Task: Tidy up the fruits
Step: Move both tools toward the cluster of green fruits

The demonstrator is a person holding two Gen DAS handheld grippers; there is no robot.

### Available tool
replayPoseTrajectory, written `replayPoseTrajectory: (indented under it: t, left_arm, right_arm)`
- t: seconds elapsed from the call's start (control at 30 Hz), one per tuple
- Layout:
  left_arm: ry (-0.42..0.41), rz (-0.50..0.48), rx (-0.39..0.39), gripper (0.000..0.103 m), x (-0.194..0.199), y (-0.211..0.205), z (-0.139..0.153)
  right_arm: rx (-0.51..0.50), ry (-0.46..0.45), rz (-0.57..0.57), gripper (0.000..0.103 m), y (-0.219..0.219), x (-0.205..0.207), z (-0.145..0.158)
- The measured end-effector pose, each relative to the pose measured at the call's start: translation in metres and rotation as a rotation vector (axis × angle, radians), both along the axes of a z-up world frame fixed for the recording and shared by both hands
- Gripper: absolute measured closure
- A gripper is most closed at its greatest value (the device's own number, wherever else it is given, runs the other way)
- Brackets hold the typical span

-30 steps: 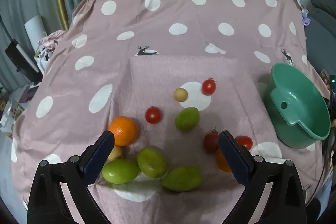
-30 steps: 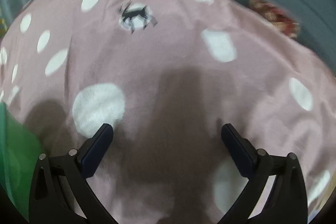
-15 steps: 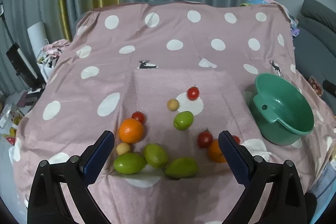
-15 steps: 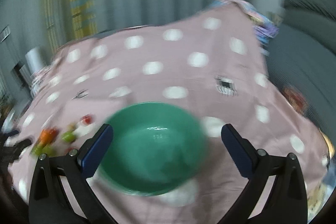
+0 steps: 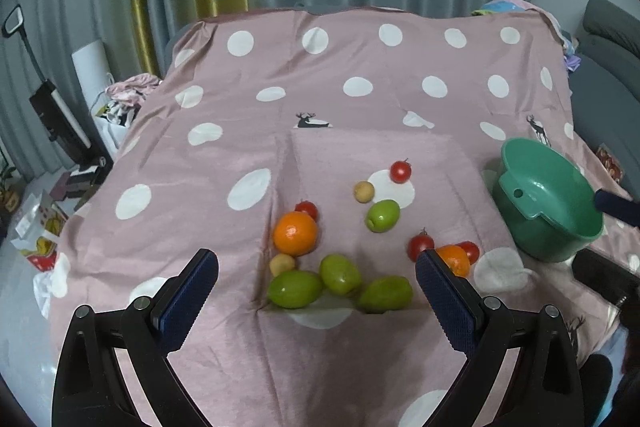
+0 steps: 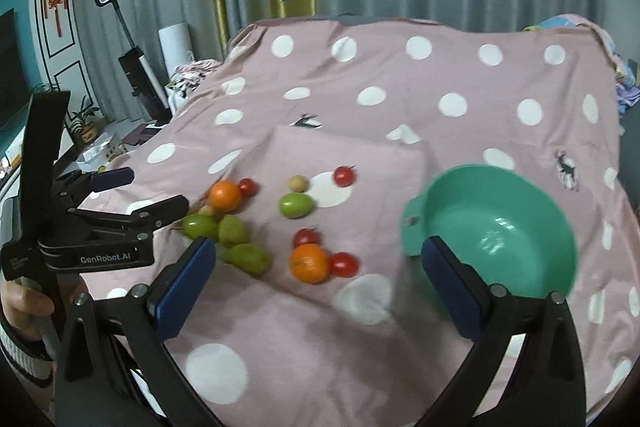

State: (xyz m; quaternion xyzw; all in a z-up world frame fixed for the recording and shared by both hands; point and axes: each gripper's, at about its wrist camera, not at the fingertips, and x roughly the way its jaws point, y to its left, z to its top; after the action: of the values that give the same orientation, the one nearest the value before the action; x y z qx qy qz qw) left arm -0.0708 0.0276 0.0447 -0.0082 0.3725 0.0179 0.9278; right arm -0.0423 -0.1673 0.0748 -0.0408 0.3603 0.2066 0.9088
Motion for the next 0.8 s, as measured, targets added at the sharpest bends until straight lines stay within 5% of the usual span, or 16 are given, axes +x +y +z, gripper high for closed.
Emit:
replayPoseTrajectory:
  t: [0.8]
  left_arm:
    - [0.044,-0.020,0.010,0.004,0.015,0.000,-0.015]
  right_arm:
    - [0.001,0.085,0.006,0.000,0.022,0.023,-0.032]
